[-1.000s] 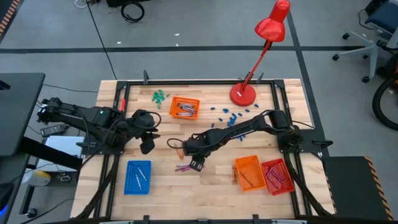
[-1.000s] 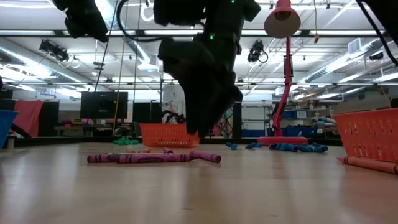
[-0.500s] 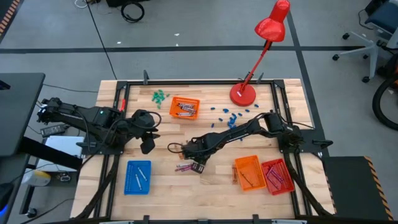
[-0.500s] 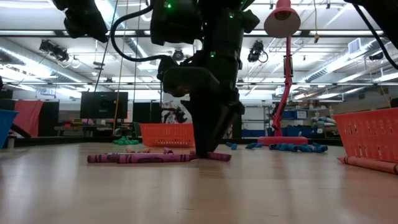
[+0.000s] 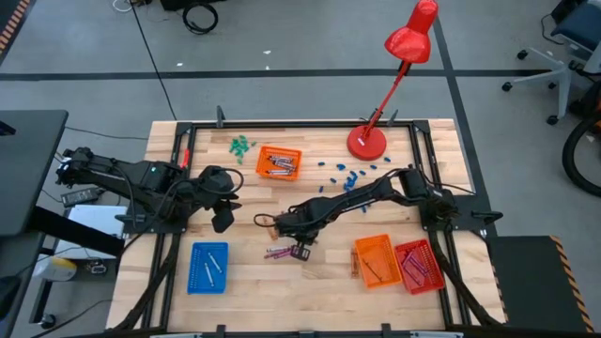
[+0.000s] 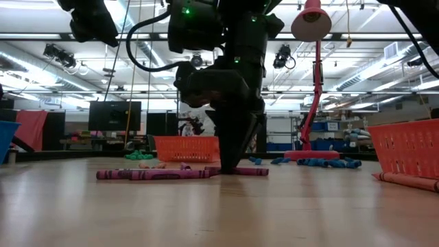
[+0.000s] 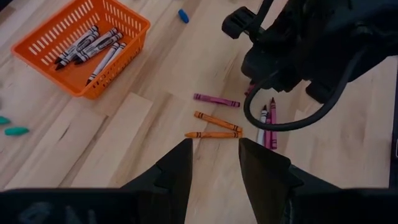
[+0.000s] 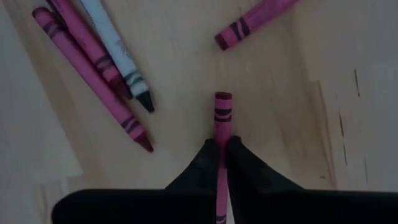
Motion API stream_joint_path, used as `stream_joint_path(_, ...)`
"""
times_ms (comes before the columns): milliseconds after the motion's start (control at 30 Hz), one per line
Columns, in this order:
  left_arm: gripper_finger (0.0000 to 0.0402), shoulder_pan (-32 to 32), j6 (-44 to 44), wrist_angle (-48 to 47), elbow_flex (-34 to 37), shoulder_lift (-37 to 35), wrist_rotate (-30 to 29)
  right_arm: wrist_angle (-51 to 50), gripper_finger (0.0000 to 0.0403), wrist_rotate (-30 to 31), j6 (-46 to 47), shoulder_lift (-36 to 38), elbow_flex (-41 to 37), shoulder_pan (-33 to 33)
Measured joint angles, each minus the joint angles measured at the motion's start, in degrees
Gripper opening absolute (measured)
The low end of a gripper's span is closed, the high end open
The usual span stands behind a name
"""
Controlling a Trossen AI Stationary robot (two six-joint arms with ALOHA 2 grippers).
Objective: Sort crayons
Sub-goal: Put the red crayon into the red bin
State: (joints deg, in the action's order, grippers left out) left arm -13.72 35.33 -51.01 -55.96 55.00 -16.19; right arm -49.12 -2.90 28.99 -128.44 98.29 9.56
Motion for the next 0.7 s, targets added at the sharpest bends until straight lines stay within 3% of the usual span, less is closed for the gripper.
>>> stream_joint_path(700,0.0142,0.0,-2.1,-3.2,0.0,0.0,0.0,-14.4,0.0026,-0.8,-0.7,9.6,-0.1,0.9)
